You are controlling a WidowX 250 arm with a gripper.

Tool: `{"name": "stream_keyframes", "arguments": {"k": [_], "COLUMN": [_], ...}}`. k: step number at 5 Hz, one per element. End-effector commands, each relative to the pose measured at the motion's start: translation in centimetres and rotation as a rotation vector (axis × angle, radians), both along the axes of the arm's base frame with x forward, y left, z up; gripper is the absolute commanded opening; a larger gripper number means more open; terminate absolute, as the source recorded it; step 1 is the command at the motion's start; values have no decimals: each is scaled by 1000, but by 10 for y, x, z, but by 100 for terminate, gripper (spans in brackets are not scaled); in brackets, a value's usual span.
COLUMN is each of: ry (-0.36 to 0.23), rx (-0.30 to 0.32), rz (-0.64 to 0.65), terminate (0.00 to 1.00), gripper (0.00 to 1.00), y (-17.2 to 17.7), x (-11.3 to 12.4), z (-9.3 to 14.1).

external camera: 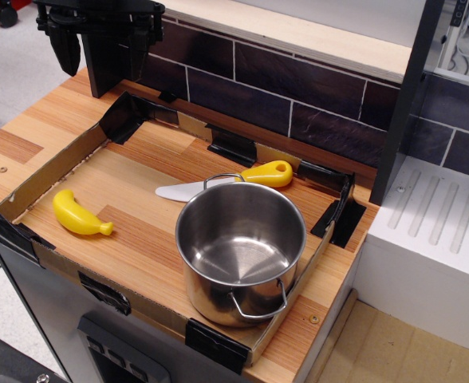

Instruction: Topple metal pot

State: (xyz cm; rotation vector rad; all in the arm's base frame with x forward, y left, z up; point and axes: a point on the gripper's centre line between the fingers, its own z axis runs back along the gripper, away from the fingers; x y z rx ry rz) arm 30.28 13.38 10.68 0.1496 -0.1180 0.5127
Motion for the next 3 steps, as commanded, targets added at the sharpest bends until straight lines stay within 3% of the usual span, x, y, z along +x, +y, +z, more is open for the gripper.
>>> {"name": "stream_keyframes", "arguments": {"k": [1, 2, 3], "ry": [0, -11, 7], "rx": [0, 14, -43], "rz": [0, -195, -401], "terminate": [0, 0, 0], "gripper": [100, 100, 100], "y": [0, -7, -23], "x": [0, 3, 0], "z": [0, 0, 5]}}
